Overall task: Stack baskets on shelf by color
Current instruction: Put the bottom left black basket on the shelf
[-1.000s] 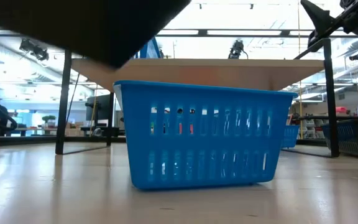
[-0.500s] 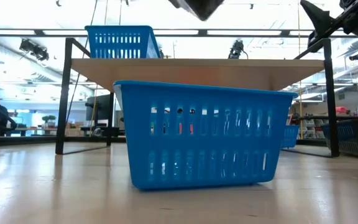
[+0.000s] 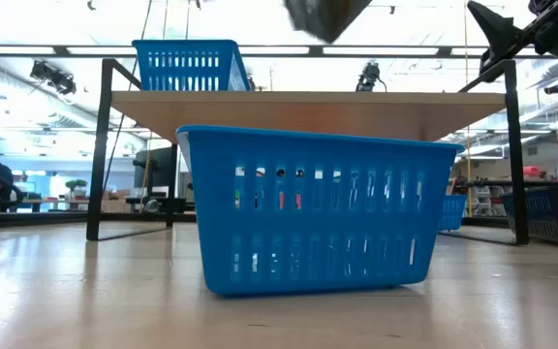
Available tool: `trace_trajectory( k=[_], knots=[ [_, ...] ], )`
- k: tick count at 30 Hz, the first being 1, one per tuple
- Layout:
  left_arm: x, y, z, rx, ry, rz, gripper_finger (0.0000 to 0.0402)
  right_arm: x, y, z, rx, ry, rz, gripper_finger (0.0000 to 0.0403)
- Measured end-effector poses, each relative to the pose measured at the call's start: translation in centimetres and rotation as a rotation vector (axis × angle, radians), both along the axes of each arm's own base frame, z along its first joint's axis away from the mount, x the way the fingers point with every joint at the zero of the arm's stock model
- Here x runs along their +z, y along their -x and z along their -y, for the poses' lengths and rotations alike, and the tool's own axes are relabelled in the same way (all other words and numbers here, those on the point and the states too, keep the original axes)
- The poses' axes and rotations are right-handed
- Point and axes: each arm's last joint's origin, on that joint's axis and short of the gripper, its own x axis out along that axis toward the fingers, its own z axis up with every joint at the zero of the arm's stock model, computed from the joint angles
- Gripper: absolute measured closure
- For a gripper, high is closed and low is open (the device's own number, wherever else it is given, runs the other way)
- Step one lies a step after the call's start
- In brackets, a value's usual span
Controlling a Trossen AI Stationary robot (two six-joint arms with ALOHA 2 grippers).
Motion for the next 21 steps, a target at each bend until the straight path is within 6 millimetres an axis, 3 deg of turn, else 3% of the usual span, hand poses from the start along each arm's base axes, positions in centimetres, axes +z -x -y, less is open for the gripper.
trace_trajectory(
  k=[7,21],
  knots=[
    [0.7,1.4,-4.9,0.120,-0.025,-0.179,0.0397,-0.1,0.0,0.0,-0.005,-0.002,-0.011,0.0163],
    [0.6,0.1,-9.9,0.169,0.102,-0.207,0.0397,-0.1,0.0,0.0,-0.008,-0.002,-0.012,0.0163]
  ],
)
